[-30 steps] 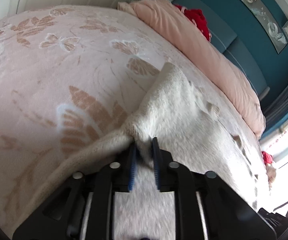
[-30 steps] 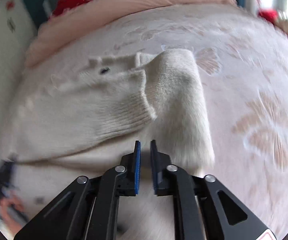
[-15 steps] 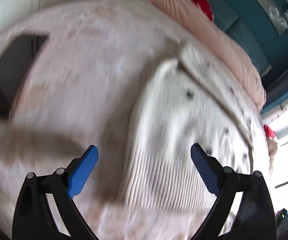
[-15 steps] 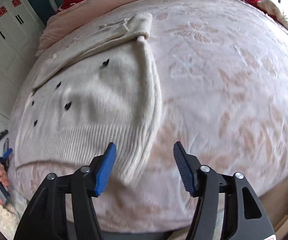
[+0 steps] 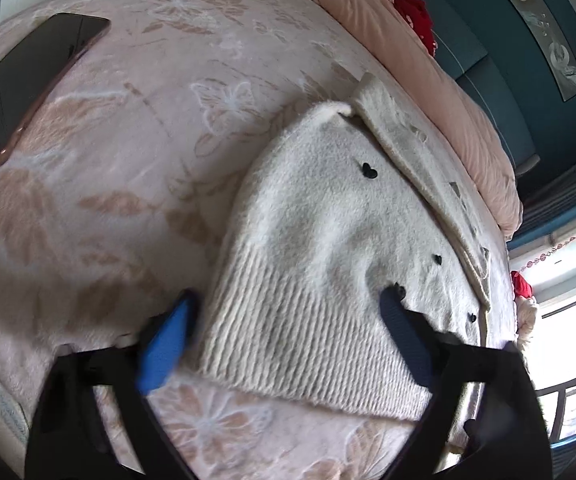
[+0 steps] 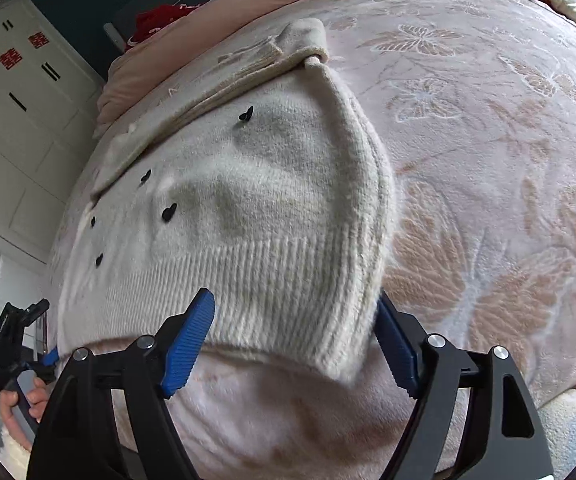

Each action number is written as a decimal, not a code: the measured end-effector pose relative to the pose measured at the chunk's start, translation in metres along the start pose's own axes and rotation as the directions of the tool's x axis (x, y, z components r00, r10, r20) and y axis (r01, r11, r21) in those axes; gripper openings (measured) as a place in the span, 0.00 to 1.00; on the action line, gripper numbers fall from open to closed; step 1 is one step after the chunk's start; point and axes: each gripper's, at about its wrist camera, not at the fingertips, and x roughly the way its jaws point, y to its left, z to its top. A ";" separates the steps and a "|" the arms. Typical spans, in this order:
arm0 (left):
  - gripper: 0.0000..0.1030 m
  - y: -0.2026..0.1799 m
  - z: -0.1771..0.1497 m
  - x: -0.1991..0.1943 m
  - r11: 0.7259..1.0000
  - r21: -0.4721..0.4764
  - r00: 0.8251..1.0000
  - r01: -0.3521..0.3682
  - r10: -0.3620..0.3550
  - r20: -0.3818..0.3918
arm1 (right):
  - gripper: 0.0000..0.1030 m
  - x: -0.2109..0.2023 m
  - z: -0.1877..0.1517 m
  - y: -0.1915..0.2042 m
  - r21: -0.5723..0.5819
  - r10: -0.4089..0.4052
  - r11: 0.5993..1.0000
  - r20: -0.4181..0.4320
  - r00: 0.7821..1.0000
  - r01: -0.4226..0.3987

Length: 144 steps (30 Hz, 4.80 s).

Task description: Fold small clothes

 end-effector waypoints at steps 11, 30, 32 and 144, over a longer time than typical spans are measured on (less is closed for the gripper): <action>0.07 -0.021 0.017 -0.052 0.997 0.078 1.000 -0.002 0.000 0.014 | 0.08 -0.039 0.019 0.016 -0.076 -0.007 0.997 0.079 0.997 0.013; 0.06 0.030 -0.121 -0.231 0.925 0.377 0.961 -0.046 0.144 -0.236 | 0.08 -0.171 -0.136 0.001 -0.493 -0.080 0.862 -0.365 0.928 -0.120; 0.06 0.011 -0.115 -0.244 0.913 0.408 0.975 -0.022 0.109 -0.192 | 0.08 -0.187 -0.139 -0.002 -0.453 -0.031 0.879 -0.370 0.928 -0.151; 0.12 -0.084 0.124 0.110 0.831 0.417 0.923 -0.367 0.380 0.054 | 0.03 0.063 0.180 -0.088 0.030 -0.202 0.979 0.001 0.979 0.202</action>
